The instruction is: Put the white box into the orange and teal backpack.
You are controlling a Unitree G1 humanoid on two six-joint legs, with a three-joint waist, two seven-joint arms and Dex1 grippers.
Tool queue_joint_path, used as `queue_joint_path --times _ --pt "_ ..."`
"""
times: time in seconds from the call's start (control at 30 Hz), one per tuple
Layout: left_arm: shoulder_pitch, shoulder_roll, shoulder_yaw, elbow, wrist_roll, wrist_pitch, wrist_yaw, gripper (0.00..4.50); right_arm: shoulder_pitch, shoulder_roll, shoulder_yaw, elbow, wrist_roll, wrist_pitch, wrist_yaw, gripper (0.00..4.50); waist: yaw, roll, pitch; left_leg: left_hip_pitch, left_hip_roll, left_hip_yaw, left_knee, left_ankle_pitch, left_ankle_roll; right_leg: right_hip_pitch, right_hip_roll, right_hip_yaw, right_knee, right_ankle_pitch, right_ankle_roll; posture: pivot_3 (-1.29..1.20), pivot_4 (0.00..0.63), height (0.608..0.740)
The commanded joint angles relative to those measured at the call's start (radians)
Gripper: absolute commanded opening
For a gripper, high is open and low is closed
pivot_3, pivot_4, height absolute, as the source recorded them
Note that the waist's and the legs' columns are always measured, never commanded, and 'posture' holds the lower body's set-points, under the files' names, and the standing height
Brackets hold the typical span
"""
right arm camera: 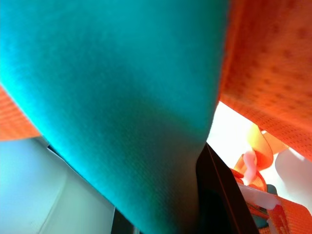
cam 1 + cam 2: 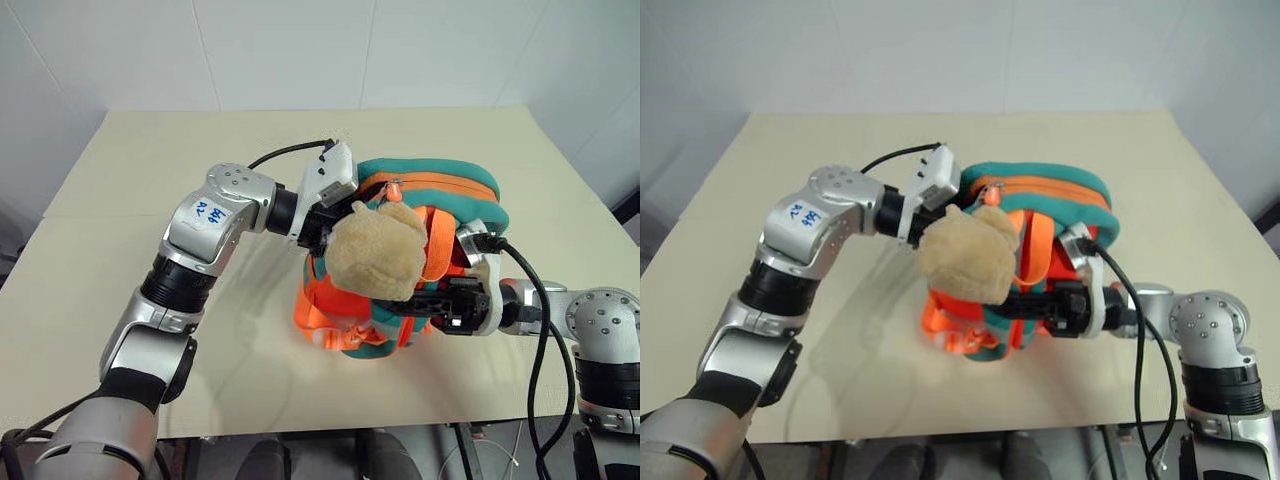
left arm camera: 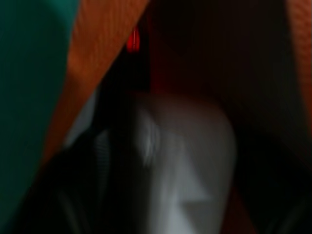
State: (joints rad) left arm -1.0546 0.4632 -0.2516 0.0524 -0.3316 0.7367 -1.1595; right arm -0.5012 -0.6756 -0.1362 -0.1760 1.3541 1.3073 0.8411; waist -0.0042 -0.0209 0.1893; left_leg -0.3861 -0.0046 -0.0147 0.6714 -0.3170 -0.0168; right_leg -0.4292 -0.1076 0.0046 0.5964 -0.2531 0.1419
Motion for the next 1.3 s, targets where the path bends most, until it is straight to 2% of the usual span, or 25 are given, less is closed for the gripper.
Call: queue_joint_path --times 0.03,0.33,0.4,0.47,0.63,0.73,1.03,1.23,1.27,1.3 --pt "0.008 0.057 0.064 -0.049 -0.054 -0.001 -0.044 4.48 -0.004 0.008 0.001 -0.02 0.002 -0.01 0.008 0.58 0.0 0.0 0.0 0.0 0.0 0.0 0.0 0.0 0.0 0.0 0.0 0.0 0.0 0.0 0.0 0.0 0.15 0.74" --pt "0.096 0.318 0.178 -0.021 -0.128 -0.118 -0.277 4.48 -0.01 0.012 0.01 -0.013 -0.017 -0.016 0.024 0.58 0.002 0.0 0.0 0.001 0.001 0.0 0.0 0.0 0.0 0.0 0.001 0.001 0.001 0.0 0.0 0.0 0.15 0.74" --pt "0.11 0.361 0.23 -0.036 -0.2 -0.097 -0.346 4.48 -0.009 0.012 0.01 -0.015 -0.018 -0.016 0.026 0.58 0.002 0.0 0.0 0.0 0.001 0.0 0.0 0.0 0.0 0.0 0.001 0.0 0.0 0.0 0.0 0.0 0.15 0.74" --pt "0.107 0.387 0.286 -0.077 -0.306 0.002 -0.371 4.48 -0.007 0.009 0.01 -0.015 -0.019 -0.017 0.028 0.58 0.002 0.0 0.0 0.0 0.001 0.0 0.0 -0.001 0.001 0.0 0.001 0.0 0.0 0.0 0.0 0.0 0.15 0.74" --pt "0.085 0.371 0.341 -0.153 -0.407 0.083 -0.295 4.48 -0.008 0.011 0.013 -0.009 -0.028 -0.017 0.033 0.58 0.003 0.0 0.0 0.0 0.001 -0.001 0.001 -0.001 0.002 0.001 0.001 0.0 0.0 0.0 0.0 0.0 0.15 0.74" --pt "0.084 0.316 0.325 -0.221 -0.443 0.096 -0.236 4.48 -0.013 0.017 0.02 -0.004 -0.036 -0.019 0.037 0.58 0.003 0.0 0.0 0.0 0.001 -0.001 0.003 -0.001 0.002 0.001 0.001 0.0 0.002 0.0 0.0 0.0 0.15 0.74" --pt "0.07 0.161 0.213 -0.3 -0.404 0.058 -0.102 4.48 -0.01 0.029 0.023 -0.009 -0.04 -0.022 0.042 0.58 0.001 0.0 0.0 0.001 0.001 -0.001 0.007 -0.001 0.002 0.001 0.002 0.001 0.006 0.0 0.0 0.0 0.15 0.74" --pt "0.077 0.171 0.141 -0.312 -0.357 0.048 -0.092 4.48 -0.005 0.036 0.015 -0.013 -0.038 -0.026 0.035 0.58 0.002 0.0 0.0 0.001 0.001 -0.001 0.007 -0.001 0.002 0.001 0.002 0.002 0.006 0.0 0.0 0.0 0.15 0.74" --pt "0.073 0.176 0.136 -0.303 -0.347 0.042 -0.093 4.1 -0.002 0.036 0.013 -0.014 -0.038 -0.028 0.035 0.58 0.002 0.0 0.0 0.001 0.001 -0.001 0.007 -0.001 0.002 0.001 0.002 0.002 0.006 0.0 0.0 0.0 0.15 0.74" --pt "0.068 0.178 0.134 -0.295 -0.342 0.038 -0.094 3.91 -0.001 0.036 0.013 -0.014 -0.04 -0.029 0.035 0.58 0.002 0.0 0.0 0.001 0.001 -0.001 0.007 -0.001 0.002 0.001 0.002 0.002 0.006 0.0 0.0 0.0 0.15 0.74"
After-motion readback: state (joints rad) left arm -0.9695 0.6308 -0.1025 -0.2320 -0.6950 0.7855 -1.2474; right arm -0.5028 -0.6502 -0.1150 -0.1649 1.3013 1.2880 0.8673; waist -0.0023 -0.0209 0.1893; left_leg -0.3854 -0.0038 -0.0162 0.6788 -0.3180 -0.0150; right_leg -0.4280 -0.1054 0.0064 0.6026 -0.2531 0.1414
